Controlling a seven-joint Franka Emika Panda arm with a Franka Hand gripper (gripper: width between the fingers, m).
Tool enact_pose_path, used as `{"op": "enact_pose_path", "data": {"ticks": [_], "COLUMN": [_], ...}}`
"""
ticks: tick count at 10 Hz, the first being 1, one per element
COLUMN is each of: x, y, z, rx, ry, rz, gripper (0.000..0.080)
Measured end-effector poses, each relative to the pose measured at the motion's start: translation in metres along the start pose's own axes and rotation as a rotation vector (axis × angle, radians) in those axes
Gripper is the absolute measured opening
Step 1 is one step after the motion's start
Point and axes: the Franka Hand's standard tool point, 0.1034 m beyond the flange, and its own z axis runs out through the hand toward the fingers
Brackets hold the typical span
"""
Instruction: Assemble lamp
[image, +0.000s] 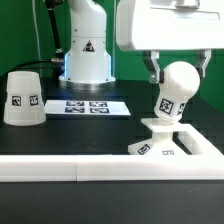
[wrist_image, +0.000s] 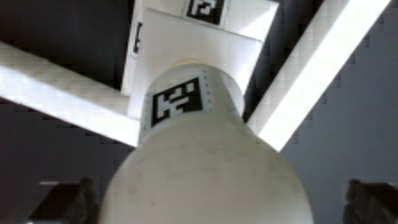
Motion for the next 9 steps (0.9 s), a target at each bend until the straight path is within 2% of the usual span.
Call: {"op": "enact_pose_path", "data": {"ticks": [3,4,5,9], "x": [0.000,-0.001,0.012,0.009], "y": [-0.001,0.001,0.007,0.011], "z": [0.006,0.007,0.009,0.011], "rx": [0.046,0.057,0.051,0.052], "ry": [-0.205,-0.308,-0.283,-0.285], "rz": [-0.014,-0.033,-0.037,-0.033], "gripper": [0.0699,0.0699,0.0699,0.0699]}}
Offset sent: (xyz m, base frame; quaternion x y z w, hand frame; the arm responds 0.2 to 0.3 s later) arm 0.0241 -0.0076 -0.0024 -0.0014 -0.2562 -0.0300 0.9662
